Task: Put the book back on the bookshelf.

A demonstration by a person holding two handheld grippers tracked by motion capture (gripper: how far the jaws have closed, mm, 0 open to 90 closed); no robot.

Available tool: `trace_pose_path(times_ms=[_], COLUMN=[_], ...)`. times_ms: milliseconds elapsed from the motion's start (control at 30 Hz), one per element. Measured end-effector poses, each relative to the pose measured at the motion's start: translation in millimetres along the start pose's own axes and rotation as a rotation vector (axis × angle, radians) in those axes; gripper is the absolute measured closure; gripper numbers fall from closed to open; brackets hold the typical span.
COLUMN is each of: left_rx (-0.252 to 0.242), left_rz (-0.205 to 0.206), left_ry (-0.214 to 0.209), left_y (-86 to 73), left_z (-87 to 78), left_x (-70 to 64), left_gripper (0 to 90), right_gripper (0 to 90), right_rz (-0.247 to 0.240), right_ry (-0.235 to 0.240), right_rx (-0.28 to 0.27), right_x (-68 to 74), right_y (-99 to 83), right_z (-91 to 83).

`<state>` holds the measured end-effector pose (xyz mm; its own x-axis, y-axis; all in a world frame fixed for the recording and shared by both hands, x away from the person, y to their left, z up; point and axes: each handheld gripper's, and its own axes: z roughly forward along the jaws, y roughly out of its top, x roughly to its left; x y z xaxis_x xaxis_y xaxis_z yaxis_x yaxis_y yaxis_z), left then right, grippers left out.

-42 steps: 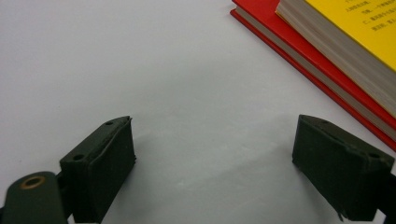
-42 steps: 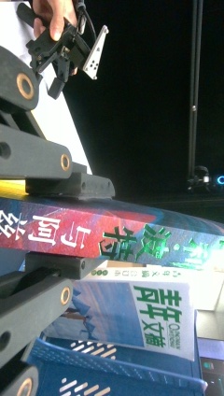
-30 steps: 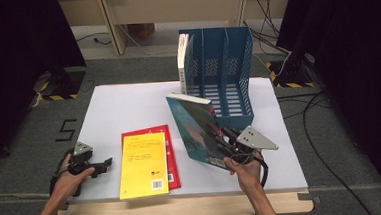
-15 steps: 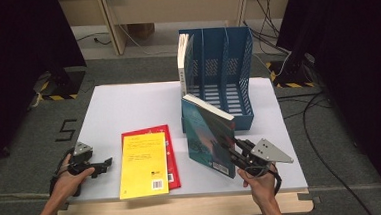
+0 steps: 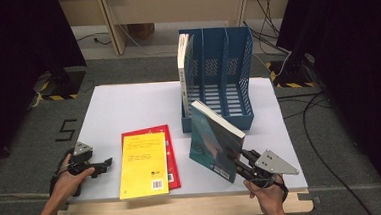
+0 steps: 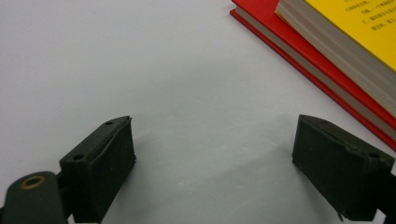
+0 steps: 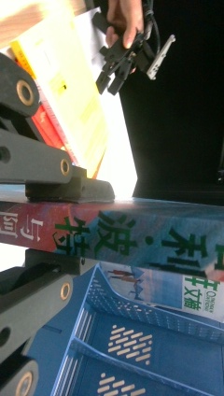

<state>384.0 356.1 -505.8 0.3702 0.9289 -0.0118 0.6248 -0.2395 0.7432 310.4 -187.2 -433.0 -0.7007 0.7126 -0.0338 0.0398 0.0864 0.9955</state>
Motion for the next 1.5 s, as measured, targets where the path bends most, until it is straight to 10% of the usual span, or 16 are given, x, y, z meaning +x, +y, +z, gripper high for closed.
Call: trace_pose_path(times_ms=[667,1500], left_rx=[0.000,0.002], left_rz=[0.001,0.000], left_ry=[0.001,0.000], left_y=[0.0,0.2], left_z=[0.1,0.2], left_x=[-0.1,0.0], left_gripper=[11.8,11.7], right_gripper=[66.8,61.3], right_rz=[-0.048,0.060], right_ry=[0.057,0.038], right_rx=[0.013,-0.056], right_x=[13.9,6.0], right_y=[3.7,7.7], right_z=[20.4,34.0])
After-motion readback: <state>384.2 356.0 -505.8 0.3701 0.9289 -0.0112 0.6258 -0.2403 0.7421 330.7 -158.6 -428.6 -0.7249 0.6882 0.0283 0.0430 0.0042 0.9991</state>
